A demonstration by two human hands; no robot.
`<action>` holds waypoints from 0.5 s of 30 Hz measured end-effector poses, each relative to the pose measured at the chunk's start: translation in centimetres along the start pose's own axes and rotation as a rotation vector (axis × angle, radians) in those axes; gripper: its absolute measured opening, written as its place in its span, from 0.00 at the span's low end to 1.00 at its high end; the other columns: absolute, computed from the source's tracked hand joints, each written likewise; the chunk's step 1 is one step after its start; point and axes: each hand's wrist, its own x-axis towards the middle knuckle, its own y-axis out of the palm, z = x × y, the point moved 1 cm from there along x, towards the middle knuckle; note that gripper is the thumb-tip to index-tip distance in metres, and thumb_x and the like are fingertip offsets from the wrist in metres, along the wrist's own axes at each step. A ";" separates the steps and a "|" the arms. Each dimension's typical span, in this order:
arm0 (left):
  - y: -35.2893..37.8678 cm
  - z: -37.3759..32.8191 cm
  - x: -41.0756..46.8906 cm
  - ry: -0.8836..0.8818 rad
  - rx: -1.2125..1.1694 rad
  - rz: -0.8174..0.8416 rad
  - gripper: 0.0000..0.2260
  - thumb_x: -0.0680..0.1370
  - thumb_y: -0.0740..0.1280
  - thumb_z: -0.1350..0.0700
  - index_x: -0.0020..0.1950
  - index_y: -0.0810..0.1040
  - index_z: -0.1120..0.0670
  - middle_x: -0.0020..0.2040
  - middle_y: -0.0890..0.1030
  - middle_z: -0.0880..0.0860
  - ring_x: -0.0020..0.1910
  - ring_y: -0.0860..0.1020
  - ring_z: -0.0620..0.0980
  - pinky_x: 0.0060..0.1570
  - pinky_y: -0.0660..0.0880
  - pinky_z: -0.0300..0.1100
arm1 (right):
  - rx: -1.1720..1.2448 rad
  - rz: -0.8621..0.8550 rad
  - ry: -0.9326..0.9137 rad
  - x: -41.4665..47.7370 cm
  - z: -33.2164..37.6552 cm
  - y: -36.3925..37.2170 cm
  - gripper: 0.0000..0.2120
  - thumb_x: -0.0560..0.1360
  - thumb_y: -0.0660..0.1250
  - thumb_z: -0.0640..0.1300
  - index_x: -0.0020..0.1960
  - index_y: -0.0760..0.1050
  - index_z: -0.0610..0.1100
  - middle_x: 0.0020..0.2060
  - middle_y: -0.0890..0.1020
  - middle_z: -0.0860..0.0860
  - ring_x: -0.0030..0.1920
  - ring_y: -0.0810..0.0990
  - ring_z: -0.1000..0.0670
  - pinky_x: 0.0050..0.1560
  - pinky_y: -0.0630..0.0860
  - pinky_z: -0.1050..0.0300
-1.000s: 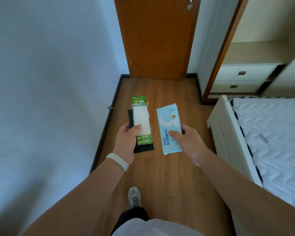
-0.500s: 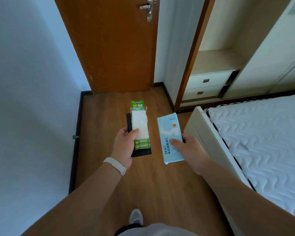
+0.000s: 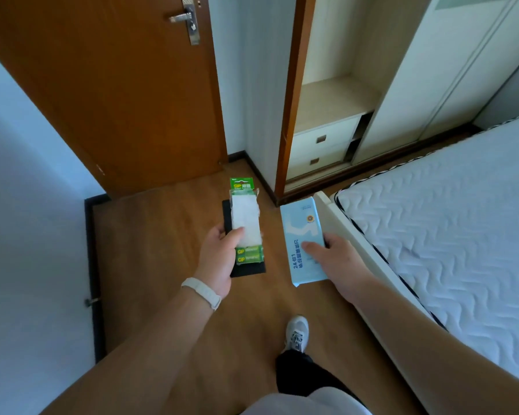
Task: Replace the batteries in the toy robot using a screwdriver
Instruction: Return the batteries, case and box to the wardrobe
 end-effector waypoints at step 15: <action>16.8 -8.9 21.4 0.022 0.096 0.022 0.11 0.81 0.67 0.56 0.63 0.75 0.50 0.55 0.84 0.53 0.51 0.84 0.55 0.52 0.81 0.54 | 0.088 -0.032 -0.006 24.1 8.4 -10.3 0.10 0.76 0.68 0.51 0.55 0.77 0.49 0.47 0.84 0.51 0.46 0.85 0.51 0.47 0.83 0.52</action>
